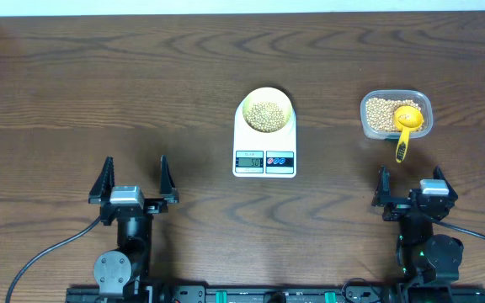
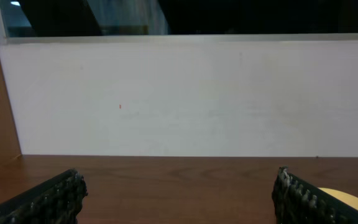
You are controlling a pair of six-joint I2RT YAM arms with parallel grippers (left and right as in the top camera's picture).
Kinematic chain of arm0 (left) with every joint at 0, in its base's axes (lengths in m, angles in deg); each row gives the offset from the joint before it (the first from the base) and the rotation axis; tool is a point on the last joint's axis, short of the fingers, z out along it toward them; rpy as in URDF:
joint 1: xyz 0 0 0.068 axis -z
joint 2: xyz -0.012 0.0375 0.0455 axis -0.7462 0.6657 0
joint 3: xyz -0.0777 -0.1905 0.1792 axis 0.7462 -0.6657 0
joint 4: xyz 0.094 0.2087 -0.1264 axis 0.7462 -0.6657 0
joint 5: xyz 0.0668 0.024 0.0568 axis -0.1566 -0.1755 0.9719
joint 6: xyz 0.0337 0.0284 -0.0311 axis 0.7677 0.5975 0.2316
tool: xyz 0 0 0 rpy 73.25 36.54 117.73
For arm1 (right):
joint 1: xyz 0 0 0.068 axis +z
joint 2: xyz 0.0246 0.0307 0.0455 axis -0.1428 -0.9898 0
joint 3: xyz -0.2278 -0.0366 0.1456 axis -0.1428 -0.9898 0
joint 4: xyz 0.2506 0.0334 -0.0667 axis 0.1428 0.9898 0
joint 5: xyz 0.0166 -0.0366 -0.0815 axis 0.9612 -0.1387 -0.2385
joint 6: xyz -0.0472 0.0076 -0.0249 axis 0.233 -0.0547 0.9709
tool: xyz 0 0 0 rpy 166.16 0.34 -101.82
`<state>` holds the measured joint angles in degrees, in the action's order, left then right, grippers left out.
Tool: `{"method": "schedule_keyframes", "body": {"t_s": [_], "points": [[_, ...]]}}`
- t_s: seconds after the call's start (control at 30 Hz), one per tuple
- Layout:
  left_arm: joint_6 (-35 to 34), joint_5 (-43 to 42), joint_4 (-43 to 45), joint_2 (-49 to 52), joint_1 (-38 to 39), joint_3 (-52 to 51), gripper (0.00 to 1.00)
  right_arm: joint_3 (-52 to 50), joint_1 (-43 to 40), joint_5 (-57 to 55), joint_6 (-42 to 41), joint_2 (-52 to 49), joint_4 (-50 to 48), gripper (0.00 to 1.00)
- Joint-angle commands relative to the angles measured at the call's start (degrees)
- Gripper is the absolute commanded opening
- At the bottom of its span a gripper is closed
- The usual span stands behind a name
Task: Scoop item into bowl and weigh 50g on scale
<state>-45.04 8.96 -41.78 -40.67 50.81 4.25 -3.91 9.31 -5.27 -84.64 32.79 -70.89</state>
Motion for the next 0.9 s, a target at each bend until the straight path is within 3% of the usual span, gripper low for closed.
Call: {"method": "schedule_keyframes", "body": {"t_s": [0.0,0.27,0.5,0.87], "points": [[0.79,0.33,0.94,-2.01,-1.03,-1.86,0.98,-0.15,0.39,0.13,0.46,0.37,0.17,0.99],[0.72,0.31,2.78,-1.97,-1.68,-2.95,0.98,-0.15,0.39,0.13,0.46,0.37,0.20,0.99],[0.46,0.28,-1.99,-1.99,-1.68,-2.95,0.98,-0.15,0.39,0.13,0.46,0.35,0.17,0.99],[-6.40,0.04,-7.52,-1.99,-6.69,-2.95,0.98,-0.15,0.39,0.13,0.46,0.35,0.17,0.99]]}}
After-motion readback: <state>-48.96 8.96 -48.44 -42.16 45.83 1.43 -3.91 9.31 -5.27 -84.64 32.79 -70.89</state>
